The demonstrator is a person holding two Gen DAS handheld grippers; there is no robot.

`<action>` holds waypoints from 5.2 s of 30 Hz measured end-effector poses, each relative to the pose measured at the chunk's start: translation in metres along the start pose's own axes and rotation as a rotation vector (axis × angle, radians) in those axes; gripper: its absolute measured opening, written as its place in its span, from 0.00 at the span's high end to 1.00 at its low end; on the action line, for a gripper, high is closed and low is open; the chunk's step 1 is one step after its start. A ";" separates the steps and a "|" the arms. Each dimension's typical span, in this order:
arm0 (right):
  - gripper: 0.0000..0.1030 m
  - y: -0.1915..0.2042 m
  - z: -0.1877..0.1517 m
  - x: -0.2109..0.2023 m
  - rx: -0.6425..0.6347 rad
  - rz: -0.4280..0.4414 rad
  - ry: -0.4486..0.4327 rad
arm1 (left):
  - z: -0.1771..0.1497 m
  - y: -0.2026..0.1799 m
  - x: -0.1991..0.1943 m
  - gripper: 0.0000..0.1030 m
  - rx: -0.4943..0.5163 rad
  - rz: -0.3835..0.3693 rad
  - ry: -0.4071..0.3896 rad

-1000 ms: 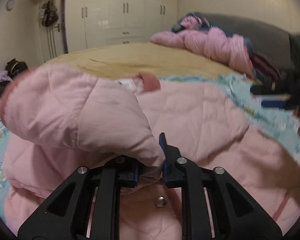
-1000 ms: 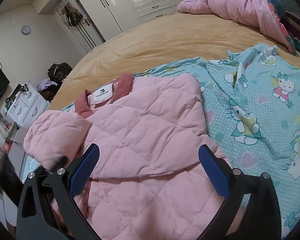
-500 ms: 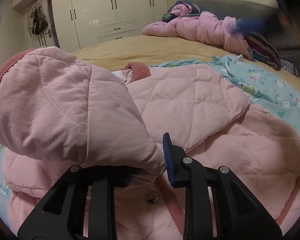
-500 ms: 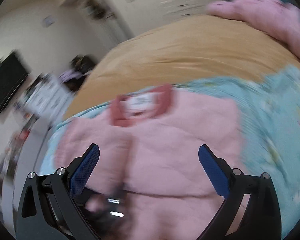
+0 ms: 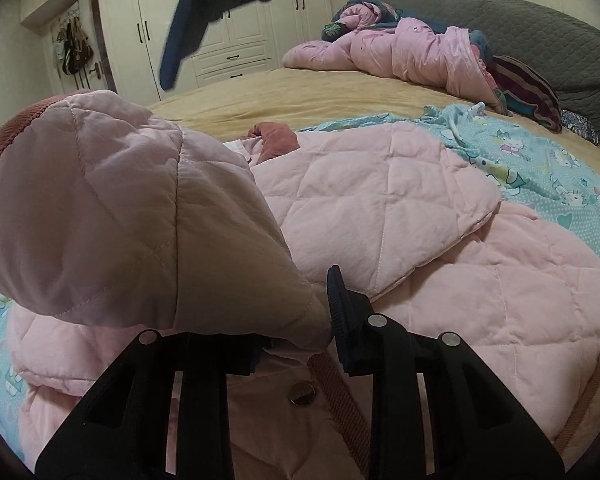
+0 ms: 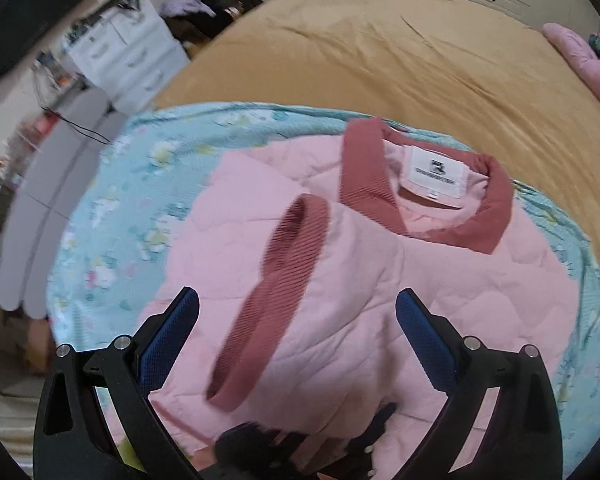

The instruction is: Fold large clothes

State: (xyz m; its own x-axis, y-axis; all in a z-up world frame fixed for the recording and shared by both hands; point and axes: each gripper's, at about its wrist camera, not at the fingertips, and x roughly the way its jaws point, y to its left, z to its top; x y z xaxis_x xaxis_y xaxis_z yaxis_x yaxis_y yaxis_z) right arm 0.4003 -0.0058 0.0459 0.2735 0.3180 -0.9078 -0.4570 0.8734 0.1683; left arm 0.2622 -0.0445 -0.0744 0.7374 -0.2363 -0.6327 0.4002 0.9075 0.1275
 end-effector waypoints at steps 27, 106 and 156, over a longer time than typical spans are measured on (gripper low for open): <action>0.92 -0.217 -0.084 -0.061 0.363 0.172 -0.270 | 0.015 0.082 -0.067 0.10 -0.281 0.018 -0.174; 0.44 -0.190 -0.182 -0.045 0.361 -0.124 -0.561 | -0.013 0.162 0.030 0.10 -0.487 0.194 0.180; 0.05 -0.133 -0.144 0.029 0.242 -0.104 -0.347 | 0.007 0.169 -0.009 0.09 -0.546 0.165 0.134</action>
State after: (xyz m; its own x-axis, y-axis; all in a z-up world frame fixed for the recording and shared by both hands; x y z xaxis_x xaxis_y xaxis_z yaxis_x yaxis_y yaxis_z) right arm 0.3474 -0.1653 -0.0581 0.5950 0.2929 -0.7484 -0.2116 0.9555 0.2057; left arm 0.3272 0.1089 -0.0422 0.6769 -0.0634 -0.7334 -0.0784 0.9844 -0.1574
